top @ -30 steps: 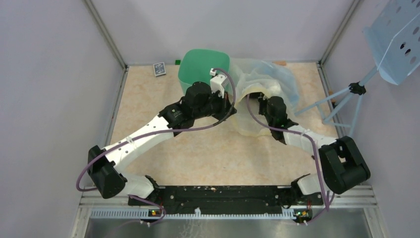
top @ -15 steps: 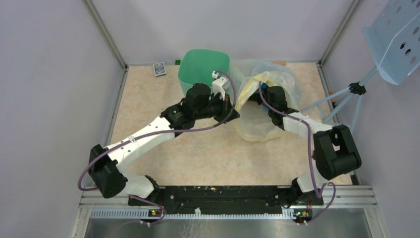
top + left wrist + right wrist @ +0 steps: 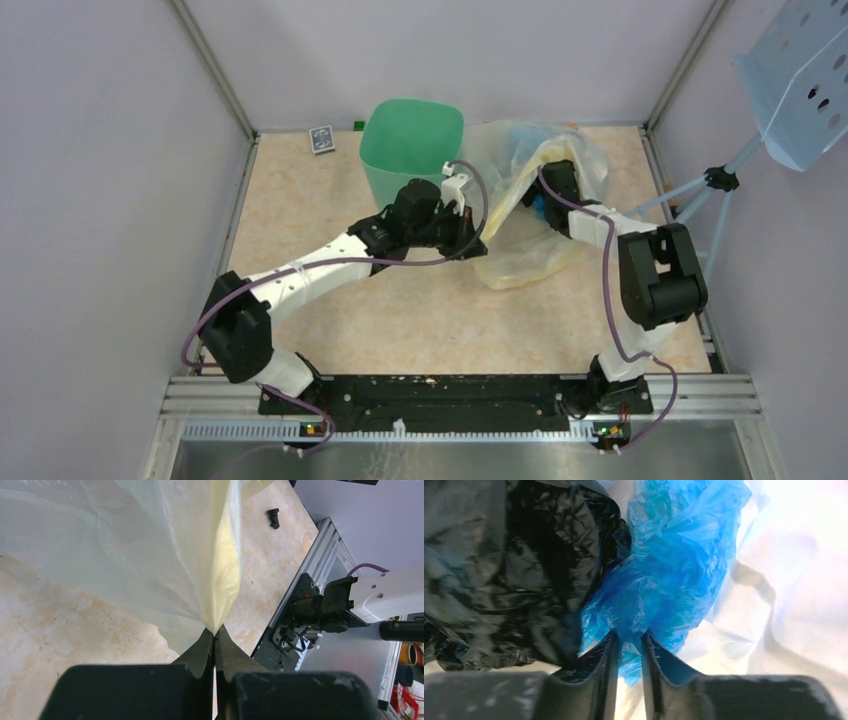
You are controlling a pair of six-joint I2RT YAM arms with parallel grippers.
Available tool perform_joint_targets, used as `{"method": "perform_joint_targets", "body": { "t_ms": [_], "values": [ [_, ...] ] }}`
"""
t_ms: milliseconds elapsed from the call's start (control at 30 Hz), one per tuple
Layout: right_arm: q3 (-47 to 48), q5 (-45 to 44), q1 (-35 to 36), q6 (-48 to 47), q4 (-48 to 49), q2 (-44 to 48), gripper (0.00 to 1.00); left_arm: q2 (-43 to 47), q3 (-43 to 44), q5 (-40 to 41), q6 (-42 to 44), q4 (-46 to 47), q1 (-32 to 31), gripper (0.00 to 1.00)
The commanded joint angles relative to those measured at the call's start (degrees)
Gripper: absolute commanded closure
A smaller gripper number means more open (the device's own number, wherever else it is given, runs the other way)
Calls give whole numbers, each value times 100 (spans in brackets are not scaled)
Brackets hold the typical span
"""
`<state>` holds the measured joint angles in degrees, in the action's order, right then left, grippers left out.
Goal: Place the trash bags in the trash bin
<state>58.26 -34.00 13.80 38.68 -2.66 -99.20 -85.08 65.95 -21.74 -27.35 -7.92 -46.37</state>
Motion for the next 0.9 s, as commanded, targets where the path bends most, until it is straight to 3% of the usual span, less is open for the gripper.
{"method": "perform_joint_targets", "body": {
  "t_ms": [0, 33, 133, 433, 633, 800, 867],
  "values": [
    [-47, 127, -53, 9, 126, 312, 96, -248, 108, -329, -42, 345, 27, 100],
    [-194, 297, -53, -109, 210, 509, 100, -331, 157, -364, -38, 330, 23, 100],
    [-431, 1066, -53, -369, 358, 1077, 100, -565, 312, -387, -29, 247, 19, 100],
    [-1294, 5292, -51, -1239, 280, 3305, 100, -1349, 1001, -206, 100, 71, 22, 100],
    [-1461, 5524, -53, -1494, -748, 4939, 100, -1626, 1263, 222, 264, -129, 14, 100],
    [-1340, 6299, -53, -1602, -1032, 5786, 100, -1842, 1328, 531, 231, -103, 9, 100],
    [-1297, 6086, -53, -1568, -1214, 5984, 100, -1961, 1408, 556, 176, -93, 13, 100]
  ]
}}
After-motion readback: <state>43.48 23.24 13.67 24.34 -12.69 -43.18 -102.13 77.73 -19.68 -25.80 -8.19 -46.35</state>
